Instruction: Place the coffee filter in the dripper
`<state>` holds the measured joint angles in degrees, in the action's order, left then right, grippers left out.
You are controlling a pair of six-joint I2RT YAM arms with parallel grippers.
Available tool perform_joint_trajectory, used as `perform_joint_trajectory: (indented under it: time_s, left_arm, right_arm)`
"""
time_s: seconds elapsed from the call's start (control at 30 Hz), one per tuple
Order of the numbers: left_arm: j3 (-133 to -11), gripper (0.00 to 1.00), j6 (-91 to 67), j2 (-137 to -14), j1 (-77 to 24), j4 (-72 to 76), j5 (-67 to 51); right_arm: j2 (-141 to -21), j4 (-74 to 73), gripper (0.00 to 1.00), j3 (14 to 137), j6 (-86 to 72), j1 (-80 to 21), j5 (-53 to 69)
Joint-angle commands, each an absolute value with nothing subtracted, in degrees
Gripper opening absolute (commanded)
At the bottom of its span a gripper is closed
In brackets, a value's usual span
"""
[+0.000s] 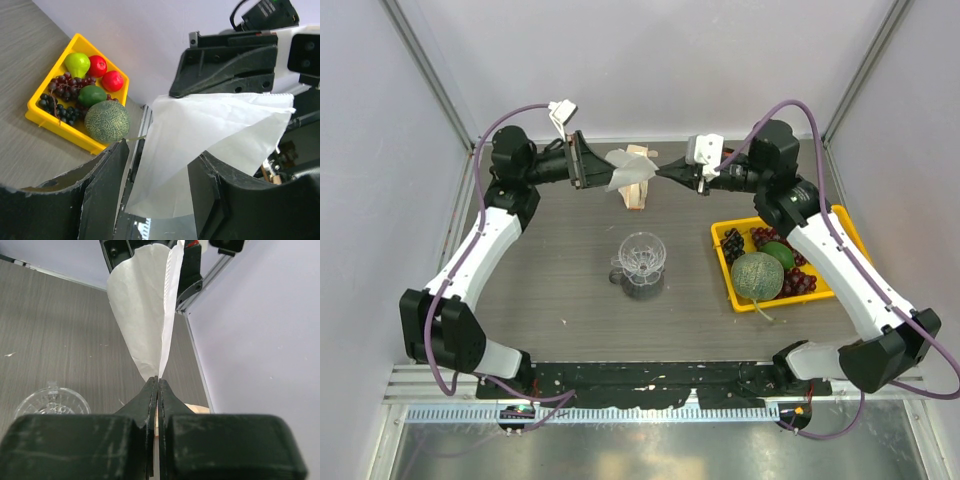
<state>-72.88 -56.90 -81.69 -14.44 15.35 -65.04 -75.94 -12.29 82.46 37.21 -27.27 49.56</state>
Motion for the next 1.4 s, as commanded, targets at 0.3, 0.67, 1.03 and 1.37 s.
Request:
perform_joint_trajectory:
  time_s: [0.3, 0.67, 1.03, 1.37]
  left_arm:
    - [-71.9, 0.44, -66.1, -82.7, -13.5, 26.6, -63.6]
    - [-73.6, 0.00, -57.5, -79.9, -12.9, 20.1, -56.6]
    - [-88.7, 0.00, -14.7, -76.3, -18.8, -14.2, -16.0]
    - [-94.7, 0.00, -6.4, -78.6, -28.5, -16.3, 6.1]
  right_arm:
    - [-73.7, -1.3, 0.05, 80.0, 36.9, -29.3, 48.1]
    - [-77.6, -10.2, 0.72, 87.9, 28.2, -26.4, 42.1]
    - [-75.4, -6.9, 1.00, 92.8, -3.2, -21.4, 39.1]
    - [-81.5, -10.1, 0.96, 103.8, -3.1, -26.9, 27.5]
